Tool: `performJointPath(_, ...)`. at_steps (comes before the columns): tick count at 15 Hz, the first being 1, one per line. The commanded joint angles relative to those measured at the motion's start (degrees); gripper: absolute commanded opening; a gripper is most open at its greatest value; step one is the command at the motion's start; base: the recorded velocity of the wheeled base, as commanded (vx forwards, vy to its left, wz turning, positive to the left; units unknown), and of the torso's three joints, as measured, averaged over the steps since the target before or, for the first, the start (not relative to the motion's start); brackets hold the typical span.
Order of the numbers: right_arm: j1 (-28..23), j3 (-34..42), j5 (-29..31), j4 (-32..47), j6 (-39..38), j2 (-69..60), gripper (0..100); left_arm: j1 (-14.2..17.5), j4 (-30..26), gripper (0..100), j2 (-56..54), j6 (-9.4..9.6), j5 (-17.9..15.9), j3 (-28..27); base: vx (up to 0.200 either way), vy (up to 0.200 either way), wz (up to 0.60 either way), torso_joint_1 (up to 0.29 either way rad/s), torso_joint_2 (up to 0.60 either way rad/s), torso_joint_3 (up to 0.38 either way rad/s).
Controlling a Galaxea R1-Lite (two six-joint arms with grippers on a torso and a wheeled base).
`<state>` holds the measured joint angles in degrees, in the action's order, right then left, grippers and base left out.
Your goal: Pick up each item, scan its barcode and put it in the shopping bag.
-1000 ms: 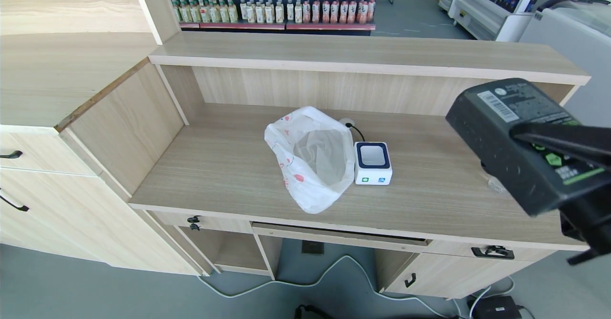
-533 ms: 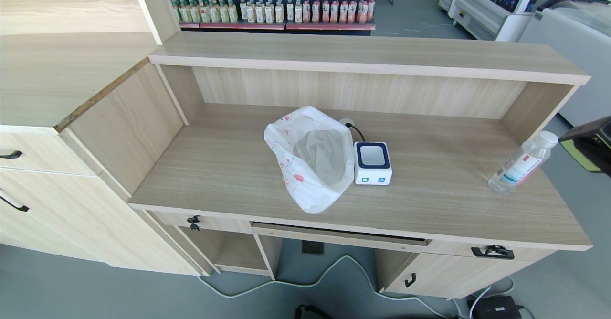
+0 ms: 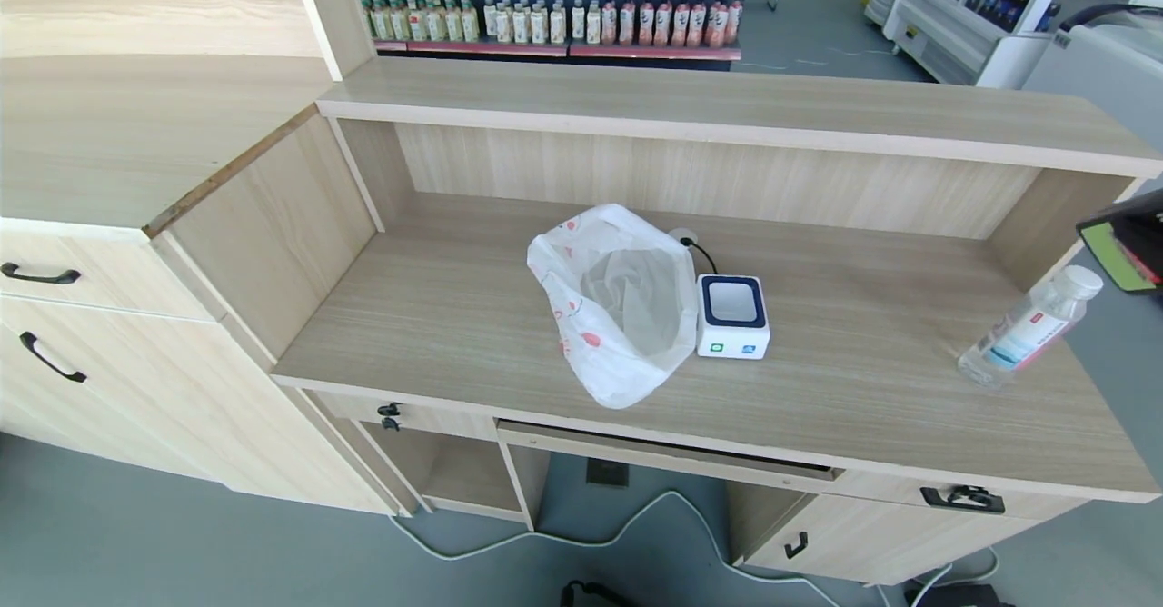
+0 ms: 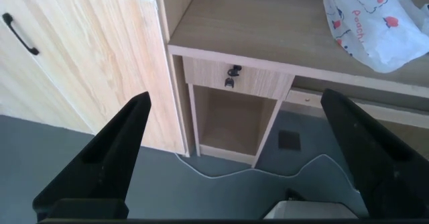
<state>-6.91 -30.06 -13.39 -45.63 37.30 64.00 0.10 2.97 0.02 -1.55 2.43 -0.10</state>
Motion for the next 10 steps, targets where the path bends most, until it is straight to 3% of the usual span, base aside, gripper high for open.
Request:
performJointPath(1,0.5,-5.62,2.75,0.28,-2.59,7.89,0,-0.01,0.01,100,-0.02,-0.03,0.04,0.01,0.0,0.0,0.6,-0.002,0.0,0.007)
performJointPath(3,3.75,-12.65,7.85,0.81,-8.74,16.6,0,-0.01,0.01,100,-0.02,-0.03,0.04,0.01,0.0,0.0,0.6,0.002,0.01,-0.002)
performJointPath(6,6.91,-21.62,4.07,3.53,-32.47,29.78,0,-0.01,-0.07,100,-0.02,-0.03,0.04,0.01,0.0,0.0,0.0,0.0,0.0,0.0)
performJointPath(8,7.26,-21.97,3.19,5.38,-45.04,34.0,0,-0.01,0.01,100,-0.02,-0.03,0.04,0.01,0.0,0.0,0.0,0.0,0.0,0.0)
performJointPath(10,6.82,-21.97,3.28,9.77,-49.43,36.55,0,-0.01,0.01,100,-0.02,-0.03,0.04,0.01,0.0,0.0,0.0,0.0,0.0,0.0)
